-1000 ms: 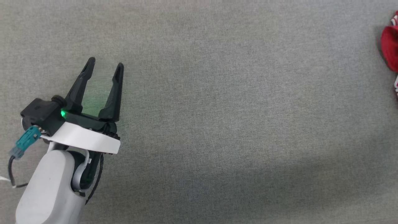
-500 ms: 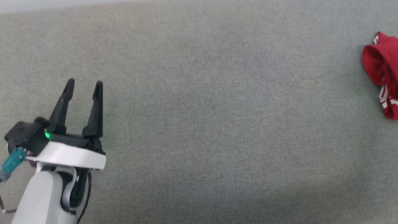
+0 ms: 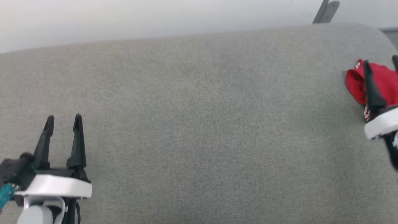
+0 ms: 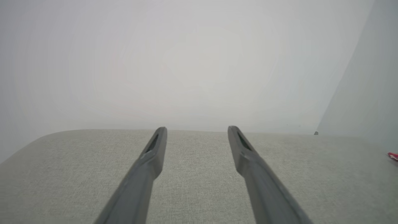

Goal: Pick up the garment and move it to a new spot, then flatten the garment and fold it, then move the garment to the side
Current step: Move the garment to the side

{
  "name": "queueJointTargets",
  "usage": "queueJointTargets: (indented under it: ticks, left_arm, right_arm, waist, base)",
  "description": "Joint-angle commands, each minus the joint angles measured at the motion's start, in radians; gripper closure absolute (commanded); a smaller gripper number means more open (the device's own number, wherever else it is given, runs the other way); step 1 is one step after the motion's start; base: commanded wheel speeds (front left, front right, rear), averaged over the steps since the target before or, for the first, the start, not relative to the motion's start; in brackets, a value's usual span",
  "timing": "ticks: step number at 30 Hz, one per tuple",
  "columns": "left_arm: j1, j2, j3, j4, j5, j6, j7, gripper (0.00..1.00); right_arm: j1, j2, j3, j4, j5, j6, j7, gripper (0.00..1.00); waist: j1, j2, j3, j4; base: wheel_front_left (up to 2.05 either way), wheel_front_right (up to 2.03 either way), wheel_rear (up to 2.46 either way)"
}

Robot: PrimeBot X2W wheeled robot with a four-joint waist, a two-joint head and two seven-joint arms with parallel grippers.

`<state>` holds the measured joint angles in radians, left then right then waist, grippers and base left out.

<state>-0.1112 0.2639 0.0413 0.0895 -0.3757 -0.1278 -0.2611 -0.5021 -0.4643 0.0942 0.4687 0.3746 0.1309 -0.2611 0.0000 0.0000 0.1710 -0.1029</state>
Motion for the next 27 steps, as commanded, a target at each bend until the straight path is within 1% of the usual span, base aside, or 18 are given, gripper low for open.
queueJointTargets:
  ticks: [1,6,15,27]
  left_arm:
    - [0.028,-0.009,0.017,-0.008,0.012,-0.004,-0.005,0.00]
    - [0.094,-0.037,0.060,-0.029,0.040,-0.004,-0.005,0.00]
    - [0.207,-0.078,0.128,-0.077,0.062,-0.003,-0.005,0.00]
    - [0.283,-0.129,0.179,-0.098,0.067,-0.003,-0.005,0.00]
  right_arm:
    - [0.050,0.018,-0.014,-0.036,-0.024,0.000,-0.004,0.00]
    - [0.165,0.071,-0.055,-0.146,-0.060,0.000,-0.005,0.00]
    - [0.341,0.121,-0.115,-0.287,-0.106,0.000,-0.005,0.00]
    - [0.474,0.170,-0.141,-0.387,-0.112,0.000,-0.005,0.00]
  waist:
    - [0.0000,0.0000,-0.031,0.004]
    - [0.0000,0.0000,-0.079,0.008]
    - [0.0000,0.0000,-0.143,0.015]
    - [0.0000,0.0000,-0.155,0.024]
  base:
    - [0.00,0.00,0.00]
    - [0.00,0.00,0.00]
    - [0.00,0.00,0.00]
    - [0.00,0.00,0.00]
